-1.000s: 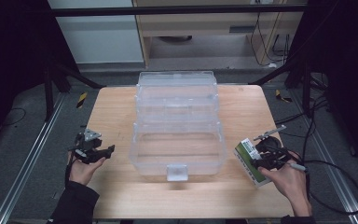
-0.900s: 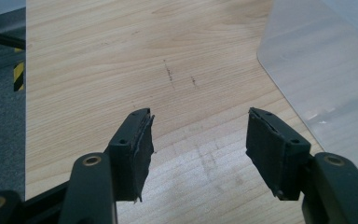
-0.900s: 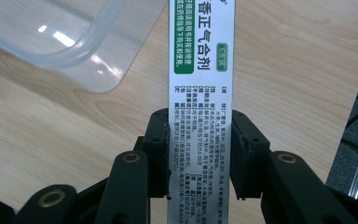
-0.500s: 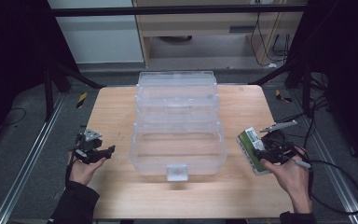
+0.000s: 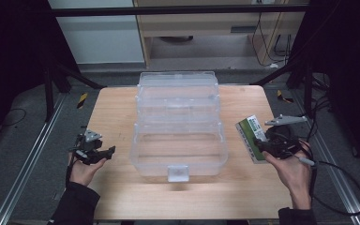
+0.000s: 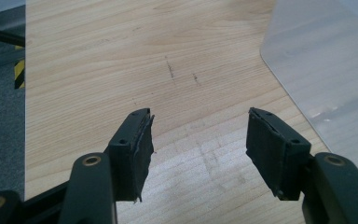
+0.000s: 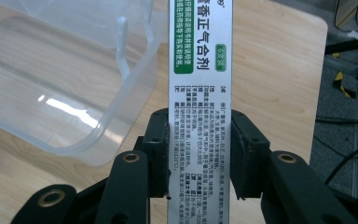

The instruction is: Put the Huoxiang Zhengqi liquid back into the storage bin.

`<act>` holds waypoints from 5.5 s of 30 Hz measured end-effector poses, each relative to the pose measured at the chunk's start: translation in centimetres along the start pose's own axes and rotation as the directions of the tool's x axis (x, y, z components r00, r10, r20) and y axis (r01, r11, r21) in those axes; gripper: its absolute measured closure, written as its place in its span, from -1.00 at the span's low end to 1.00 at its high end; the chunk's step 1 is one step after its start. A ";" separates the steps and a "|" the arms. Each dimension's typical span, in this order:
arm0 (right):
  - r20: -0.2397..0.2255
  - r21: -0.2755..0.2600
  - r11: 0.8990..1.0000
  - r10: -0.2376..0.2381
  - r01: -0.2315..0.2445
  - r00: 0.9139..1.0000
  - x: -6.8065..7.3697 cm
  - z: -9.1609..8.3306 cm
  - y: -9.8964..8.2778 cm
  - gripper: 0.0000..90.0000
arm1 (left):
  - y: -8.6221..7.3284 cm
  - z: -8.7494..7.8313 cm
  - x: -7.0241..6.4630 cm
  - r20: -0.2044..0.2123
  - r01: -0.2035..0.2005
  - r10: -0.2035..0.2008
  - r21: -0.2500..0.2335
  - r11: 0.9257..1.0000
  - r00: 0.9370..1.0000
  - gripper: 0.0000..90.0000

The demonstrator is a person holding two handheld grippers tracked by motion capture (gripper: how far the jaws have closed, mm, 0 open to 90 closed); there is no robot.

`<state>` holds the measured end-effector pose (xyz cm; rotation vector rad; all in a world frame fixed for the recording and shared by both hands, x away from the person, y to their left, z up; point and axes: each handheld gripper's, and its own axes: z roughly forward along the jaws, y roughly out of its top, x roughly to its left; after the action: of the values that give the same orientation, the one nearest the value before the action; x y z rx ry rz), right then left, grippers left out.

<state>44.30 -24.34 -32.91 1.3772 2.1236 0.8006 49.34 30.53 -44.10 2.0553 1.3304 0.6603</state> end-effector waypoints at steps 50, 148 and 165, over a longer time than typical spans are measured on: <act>-0.376 -0.221 0.935 -0.346 0.279 0.860 2.8 0.3 6.2 0.43 | -0.2 0.4 0.1 -0.006 0.008 -0.008 0.011 1.000 1.000 -0.11; -0.629 -0.115 0.576 -0.673 0.809 0.390 8.6 10.1 8.2 0.42 | -0.7 1.0 0.5 -0.014 0.015 -0.014 0.040 0.999 1.000 -0.13; -0.622 -0.070 0.534 -0.683 0.843 0.382 9.7 11.0 7.7 0.42 | -0.7 1.0 0.5 -0.014 0.012 -0.011 0.041 0.999 1.000 -0.13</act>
<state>52.92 -10.64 -36.15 -0.0170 3.0284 0.5566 49.78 30.99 -45.26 2.0776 1.3733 0.6479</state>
